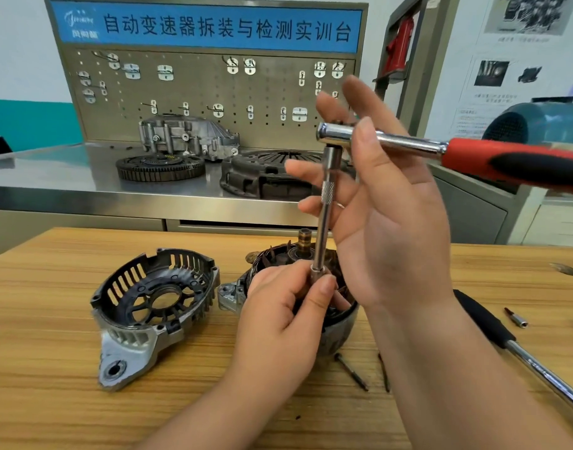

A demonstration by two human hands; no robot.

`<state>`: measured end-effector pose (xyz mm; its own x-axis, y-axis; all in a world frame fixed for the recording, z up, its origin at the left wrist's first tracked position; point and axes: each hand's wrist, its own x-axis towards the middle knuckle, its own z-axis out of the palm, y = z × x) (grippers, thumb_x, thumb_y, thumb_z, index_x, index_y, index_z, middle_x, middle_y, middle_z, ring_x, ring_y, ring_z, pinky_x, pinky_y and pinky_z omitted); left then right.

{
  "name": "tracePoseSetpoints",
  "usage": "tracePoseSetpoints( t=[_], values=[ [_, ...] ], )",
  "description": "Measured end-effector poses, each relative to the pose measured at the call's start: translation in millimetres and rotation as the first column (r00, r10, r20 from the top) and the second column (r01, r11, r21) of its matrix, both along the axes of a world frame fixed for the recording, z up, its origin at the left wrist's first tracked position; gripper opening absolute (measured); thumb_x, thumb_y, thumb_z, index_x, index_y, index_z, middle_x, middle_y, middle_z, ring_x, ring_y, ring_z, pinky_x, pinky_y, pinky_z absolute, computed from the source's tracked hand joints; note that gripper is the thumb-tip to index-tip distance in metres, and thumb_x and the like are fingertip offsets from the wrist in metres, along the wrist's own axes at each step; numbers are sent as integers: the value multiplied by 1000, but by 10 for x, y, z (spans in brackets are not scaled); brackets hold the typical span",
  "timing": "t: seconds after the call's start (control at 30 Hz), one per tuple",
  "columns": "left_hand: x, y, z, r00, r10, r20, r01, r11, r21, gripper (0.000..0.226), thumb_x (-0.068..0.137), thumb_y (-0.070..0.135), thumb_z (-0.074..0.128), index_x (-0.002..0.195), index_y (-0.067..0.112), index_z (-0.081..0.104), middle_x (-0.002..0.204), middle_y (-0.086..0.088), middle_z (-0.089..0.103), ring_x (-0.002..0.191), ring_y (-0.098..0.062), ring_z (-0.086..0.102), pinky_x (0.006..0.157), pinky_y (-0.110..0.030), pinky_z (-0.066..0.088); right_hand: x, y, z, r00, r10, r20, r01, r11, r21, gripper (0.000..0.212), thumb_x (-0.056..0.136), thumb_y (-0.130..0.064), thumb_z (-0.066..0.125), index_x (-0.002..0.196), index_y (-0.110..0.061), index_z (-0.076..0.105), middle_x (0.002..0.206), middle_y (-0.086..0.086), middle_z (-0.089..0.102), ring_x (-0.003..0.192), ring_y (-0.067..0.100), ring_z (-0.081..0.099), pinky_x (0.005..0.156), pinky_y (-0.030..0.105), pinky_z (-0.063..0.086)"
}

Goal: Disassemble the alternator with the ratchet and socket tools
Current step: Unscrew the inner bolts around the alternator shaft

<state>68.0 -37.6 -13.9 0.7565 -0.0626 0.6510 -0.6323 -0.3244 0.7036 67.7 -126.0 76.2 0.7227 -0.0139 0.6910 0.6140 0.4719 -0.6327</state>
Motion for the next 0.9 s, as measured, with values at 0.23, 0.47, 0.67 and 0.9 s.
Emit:
tracePoseSetpoints(
  t=[0.23,0.47,0.67,0.9],
  values=[
    [38,-2,-48,997,1,81,-8,996,90,40,93,40,33,65,24,57,70,14,60,79,-7,55,80,-33,38,50,-68,14,940,232,-251,-235,972,20,52,103,-42,26,125,-1,49,90,5,75,55,15,65,46,21,46],
    [33,14,-43,999,52,-7,-52,996,75,42,85,51,31,70,22,57,70,12,62,81,-6,54,77,-22,39,23,-18,-25,995,-101,23,102,994,-30,25,92,-22,52,113,-30,62,109,-4,69,82,15,68,58,23,51],
    [36,30,-37,1000,-27,-2,27,998,57,46,89,50,32,74,17,59,66,8,63,74,-12,58,83,-37,42,10,-33,-3,998,-56,18,56,998,0,29,94,-24,46,121,-28,57,123,-2,66,78,17,70,57,22,53],
    [34,7,-20,997,-57,51,53,995,83,41,93,40,31,74,13,56,69,11,61,75,-11,56,79,-41,42,36,-64,7,937,276,-214,-280,960,12,48,103,-44,21,121,-14,53,92,1,75,59,13,66,49,20,48]
  ],
)
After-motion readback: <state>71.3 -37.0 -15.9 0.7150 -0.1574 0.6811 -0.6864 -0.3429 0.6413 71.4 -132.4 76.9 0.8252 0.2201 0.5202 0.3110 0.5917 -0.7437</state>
